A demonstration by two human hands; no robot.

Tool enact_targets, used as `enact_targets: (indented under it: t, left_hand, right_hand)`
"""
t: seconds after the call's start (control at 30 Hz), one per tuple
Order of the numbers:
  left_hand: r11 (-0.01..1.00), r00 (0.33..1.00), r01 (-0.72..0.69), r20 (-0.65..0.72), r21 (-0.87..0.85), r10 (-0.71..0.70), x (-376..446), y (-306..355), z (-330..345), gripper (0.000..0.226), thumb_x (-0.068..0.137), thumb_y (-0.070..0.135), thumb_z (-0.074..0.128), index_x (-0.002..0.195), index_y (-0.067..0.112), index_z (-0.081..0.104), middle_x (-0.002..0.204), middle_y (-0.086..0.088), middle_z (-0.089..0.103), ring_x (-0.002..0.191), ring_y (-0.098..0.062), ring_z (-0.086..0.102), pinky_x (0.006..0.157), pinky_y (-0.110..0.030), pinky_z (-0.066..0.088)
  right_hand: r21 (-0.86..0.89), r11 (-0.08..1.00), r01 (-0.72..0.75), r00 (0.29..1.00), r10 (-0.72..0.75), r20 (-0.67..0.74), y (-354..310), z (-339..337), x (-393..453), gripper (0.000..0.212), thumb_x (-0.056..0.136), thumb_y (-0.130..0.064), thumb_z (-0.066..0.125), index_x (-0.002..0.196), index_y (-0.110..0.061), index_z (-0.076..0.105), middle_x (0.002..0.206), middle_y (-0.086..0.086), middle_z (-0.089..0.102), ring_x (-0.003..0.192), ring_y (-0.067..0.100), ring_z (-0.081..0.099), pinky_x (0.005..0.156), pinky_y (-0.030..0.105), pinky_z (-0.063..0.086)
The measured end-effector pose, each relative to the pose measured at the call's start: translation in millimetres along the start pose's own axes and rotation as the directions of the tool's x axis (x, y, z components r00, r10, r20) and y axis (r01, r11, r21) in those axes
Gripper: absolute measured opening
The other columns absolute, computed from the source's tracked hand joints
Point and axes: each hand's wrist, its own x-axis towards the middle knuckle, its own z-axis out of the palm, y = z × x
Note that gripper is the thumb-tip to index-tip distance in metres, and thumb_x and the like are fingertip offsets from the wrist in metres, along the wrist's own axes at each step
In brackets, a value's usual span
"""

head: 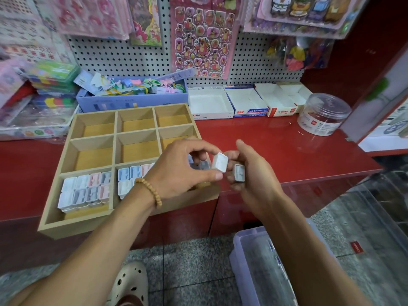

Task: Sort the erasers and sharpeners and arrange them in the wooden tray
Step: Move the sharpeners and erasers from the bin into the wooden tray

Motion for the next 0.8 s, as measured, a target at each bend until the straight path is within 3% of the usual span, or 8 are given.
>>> enact_targets:
  t: [0.1,0.37,0.6,0.7,0.77,0.8]
  left_hand:
    - [0.999,0.998,0.030,-0.046,-0.031,-0.031,-4,-2,-8,0.032,0.066,0.023,0.089,0.093,0.027,0.074,0.078,0.006,0.057,0.070,-0.011,0.051,0.062,-0.018,0.042]
    - [0.990,0.994,-0.061,-0.086,0.127,0.072,-16,-2,-15,0.031,0.062,0.021,0.081,0.091,0.024,0.071,0.082,0.007,0.063,0.069,-0.010,0.056,0.057,-0.008,0.036]
    - [0.965,0.991,-0.090,-0.077,0.244,0.112,-20,1,-18,0.025,0.060,0.026,0.074,0.085,0.027,0.071,0.078,0.012,0.064,0.066,-0.009,0.058,0.059,-0.019,0.046]
    - [0.941,0.996,0.000,-0.081,0.338,0.029,-17,-3,-20,0.031,0.062,0.030,0.083,0.090,0.028,0.071,0.078,0.016,0.058,0.065,-0.006,0.055,0.070,-0.031,0.050]
    - [0.911,0.996,0.070,-0.075,0.407,-0.043,-15,-8,-20,0.035,0.065,0.035,0.086,0.096,0.026,0.072,0.079,0.015,0.054,0.070,-0.011,0.055,0.074,-0.037,0.050]
    - [0.896,0.995,0.096,-0.070,0.434,-0.072,-14,-10,-20,0.038,0.066,0.038,0.085,0.098,0.025,0.072,0.080,0.014,0.054,0.073,-0.013,0.055,0.075,-0.038,0.050]
  right_hand:
    - [-0.105,0.994,0.035,0.996,-0.026,0.088,-2,3,-13,0.029,0.096,-0.027,0.060,0.071,-0.013,0.055,0.061,0.003,0.044,0.045,0.010,0.036,0.038,0.020,0.020]
    - [-0.286,0.949,0.129,0.986,-0.092,0.139,-5,24,-17,0.035,0.090,-0.022,0.072,0.061,-0.015,0.053,0.053,0.004,0.039,0.041,0.009,0.032,0.039,0.021,0.024]
    - [-0.354,0.932,0.080,0.987,-0.023,0.161,-8,26,-23,0.036,0.089,-0.027,0.072,0.061,-0.015,0.055,0.046,-0.001,0.044,0.037,0.007,0.030,0.036,0.018,0.025]
    - [-0.278,0.958,0.069,0.994,-0.042,0.100,-4,24,-19,0.029,0.094,-0.025,0.067,0.069,-0.012,0.061,0.056,0.002,0.050,0.042,0.010,0.038,0.039,0.019,0.030]
    - [-0.126,0.991,0.038,0.999,-0.037,0.009,-6,22,-13,0.016,0.096,-0.008,0.055,0.088,-0.002,0.067,0.069,0.008,0.051,0.054,0.015,0.044,0.044,0.024,0.036]
    - [-0.043,0.999,0.007,0.999,-0.008,-0.034,-7,20,-11,0.019,0.095,0.001,0.047,0.095,0.003,0.065,0.074,0.010,0.050,0.057,0.016,0.045,0.047,0.026,0.037]
